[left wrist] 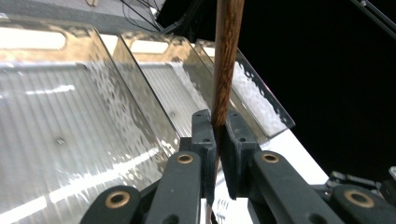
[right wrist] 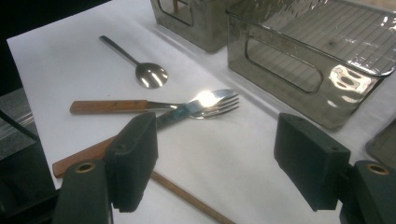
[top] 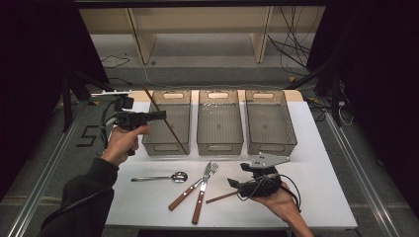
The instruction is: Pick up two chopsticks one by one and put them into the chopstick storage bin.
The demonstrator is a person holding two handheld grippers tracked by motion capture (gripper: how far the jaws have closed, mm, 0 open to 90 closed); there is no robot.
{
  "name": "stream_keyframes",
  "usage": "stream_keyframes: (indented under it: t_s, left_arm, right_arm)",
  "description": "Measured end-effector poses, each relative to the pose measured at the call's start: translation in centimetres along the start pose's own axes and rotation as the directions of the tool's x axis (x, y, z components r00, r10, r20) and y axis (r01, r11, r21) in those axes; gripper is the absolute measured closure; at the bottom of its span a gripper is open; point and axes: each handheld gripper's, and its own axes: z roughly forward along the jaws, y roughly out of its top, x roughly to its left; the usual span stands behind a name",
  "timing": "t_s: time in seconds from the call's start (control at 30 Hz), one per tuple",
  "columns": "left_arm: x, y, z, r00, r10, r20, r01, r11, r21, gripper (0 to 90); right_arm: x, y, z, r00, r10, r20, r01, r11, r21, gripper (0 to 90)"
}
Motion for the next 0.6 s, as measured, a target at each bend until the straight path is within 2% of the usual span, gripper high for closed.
stream_keyframes:
  t_s: [0.13, 0.33, 0.43, 0.6]
  left_arm:
    - [0.2, 1.3, 0.1, 0.9993, 0.015, -0.033, -0.015, 0.9999, -0.001, 83.8]
    - [1.3, 2.8, 1.0, 0.9972, -0.013, -0.074, 0.013, 0.9999, 0.002, 83.9]
    - [1.4, 3.3, 1.7, 0.9950, -0.004, -0.100, 0.006, 0.9998, 0.020, 83.8]
    - [1.9, 4.0, 2.7, 0.9912, -0.012, -0.132, 0.017, 0.9991, 0.039, 83.8]
  right_arm:
    - [0.0, -0.2, 0.1, 1.0000, 0.002, 0.000, -0.002, 1.000, 0.004, 30.1]
    - [-0.1, -0.2, -0.2, 1.0000, 0.006, 0.001, -0.006, 1.000, -0.014, 29.0]
    - [-0.1, -0.3, -0.3, 1.0000, 0.008, -0.002, -0.008, 1.000, -0.017, 28.0]
    - [-0.1, -0.4, -0.3, 1.0000, 0.002, -0.006, -0.002, 1.000, -0.016, 27.7]
